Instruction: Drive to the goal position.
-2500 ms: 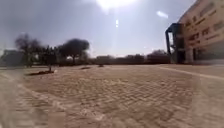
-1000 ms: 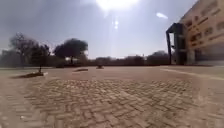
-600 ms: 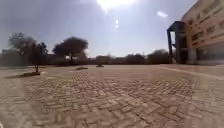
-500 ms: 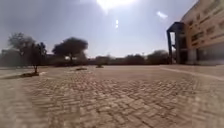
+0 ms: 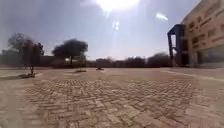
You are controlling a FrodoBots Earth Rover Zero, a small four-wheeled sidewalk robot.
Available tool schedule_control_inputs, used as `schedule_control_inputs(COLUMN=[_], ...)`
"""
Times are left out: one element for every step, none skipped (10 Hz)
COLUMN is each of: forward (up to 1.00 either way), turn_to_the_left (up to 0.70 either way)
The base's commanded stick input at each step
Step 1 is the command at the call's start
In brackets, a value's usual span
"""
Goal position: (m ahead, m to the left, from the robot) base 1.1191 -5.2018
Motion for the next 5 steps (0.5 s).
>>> schedule_control_inputs(forward=[0.70,0.70,0.70,0.70,0.70], turn_to_the_left=[0.00,0.00,0.00,0.00,0.00])
